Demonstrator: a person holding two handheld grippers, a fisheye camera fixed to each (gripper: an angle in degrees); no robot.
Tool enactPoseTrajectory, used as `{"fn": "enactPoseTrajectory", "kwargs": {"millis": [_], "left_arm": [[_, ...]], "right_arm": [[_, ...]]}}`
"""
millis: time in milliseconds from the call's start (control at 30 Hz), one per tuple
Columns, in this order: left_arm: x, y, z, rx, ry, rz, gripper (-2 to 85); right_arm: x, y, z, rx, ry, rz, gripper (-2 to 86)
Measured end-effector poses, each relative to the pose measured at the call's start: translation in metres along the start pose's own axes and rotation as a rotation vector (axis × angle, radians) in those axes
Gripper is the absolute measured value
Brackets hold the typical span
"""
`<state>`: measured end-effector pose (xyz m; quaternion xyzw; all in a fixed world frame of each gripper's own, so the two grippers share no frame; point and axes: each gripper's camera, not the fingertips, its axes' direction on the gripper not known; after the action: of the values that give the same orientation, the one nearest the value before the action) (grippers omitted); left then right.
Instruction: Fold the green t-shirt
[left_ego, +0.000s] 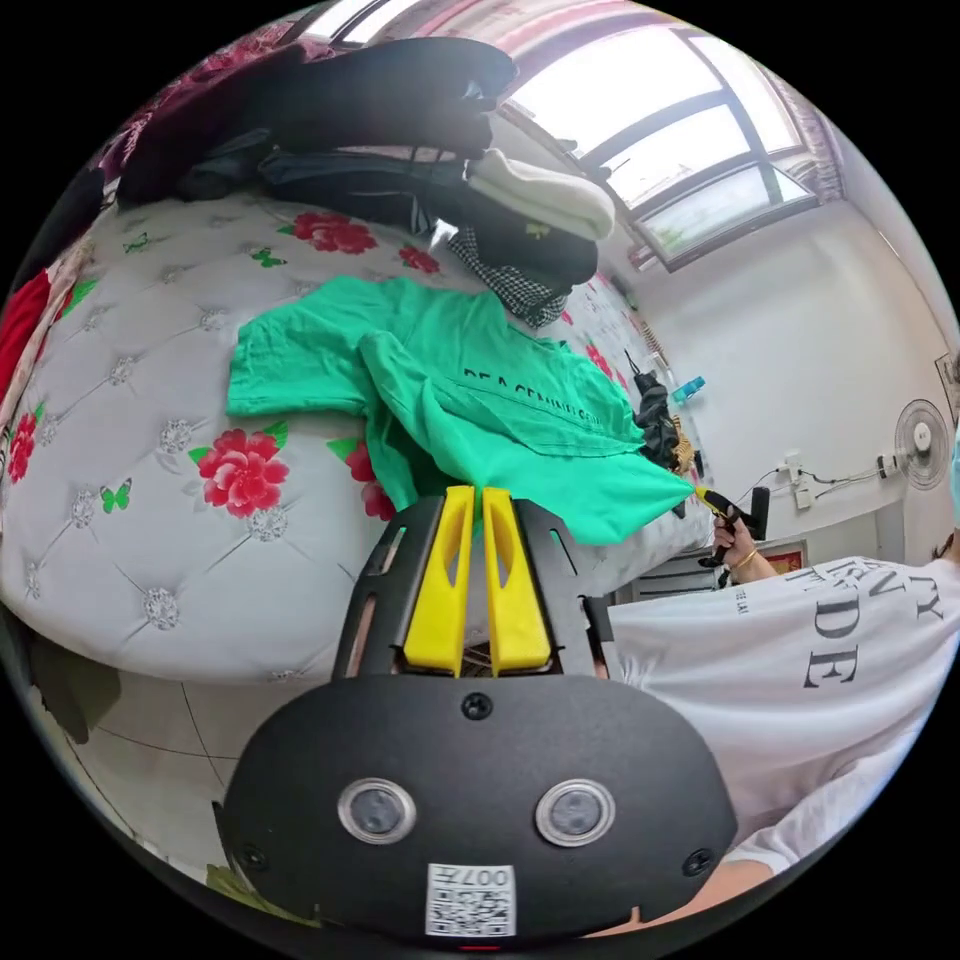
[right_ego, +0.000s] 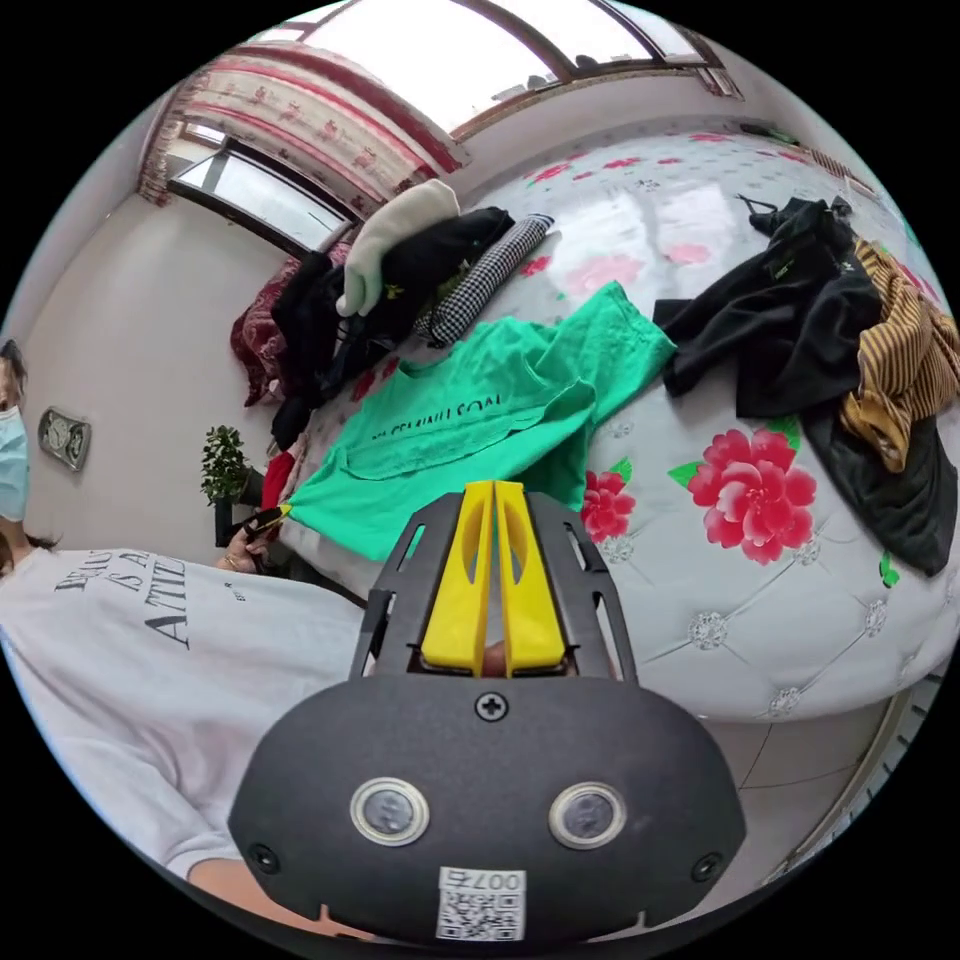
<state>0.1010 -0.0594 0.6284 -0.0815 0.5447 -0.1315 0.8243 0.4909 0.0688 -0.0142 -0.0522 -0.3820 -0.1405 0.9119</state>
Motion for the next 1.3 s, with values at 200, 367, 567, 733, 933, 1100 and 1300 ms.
{"fn": "enactPoseTrajectory", "kwargs": {"millis": [200, 367, 567, 733, 933, 1100, 1300], "left_arm": [[-0.043, 0.015, -0.018, 0.038, 0.095, -0.147, -0.7], [-0.053, -0.083, -0.044, 0.094, 0.224, -0.195, -0.7], [0.039, -0.207, -0.165, 0.227, 0.158, 0.117, -0.7], [0.077, -0.189, -0.22, 0.196, 0.099, 0.306, -0.8], [0.015, -0.088, -0.139, -0.059, -0.005, 0.171, -0.8], [-0.08, 0.014, -0.052, -0.243, 0.012, -0.179, -0.8], [-0.101, 0.048, -0.097, -0.126, 0.101, -0.234, -0.4]], "right_arm": [[0.044, 0.013, -0.016, -0.031, -0.074, 0.134, -0.3], [0.033, -0.061, -0.038, 0.06, -0.149, 0.06, -0.3], [-0.049, -0.137, -0.128, 0.253, -0.152, -0.214, -0.3], [-0.074, -0.098, -0.176, 0.275, -0.121, -0.385, -0.3], [-0.023, -0.001, -0.105, 0.001, 0.046, -0.269, -0.3], [0.066, 0.086, -0.032, -0.122, 0.017, 0.117, -0.3], [0.07, 0.128, -0.037, 0.0, 0.004, 0.216, -0.3]]}}
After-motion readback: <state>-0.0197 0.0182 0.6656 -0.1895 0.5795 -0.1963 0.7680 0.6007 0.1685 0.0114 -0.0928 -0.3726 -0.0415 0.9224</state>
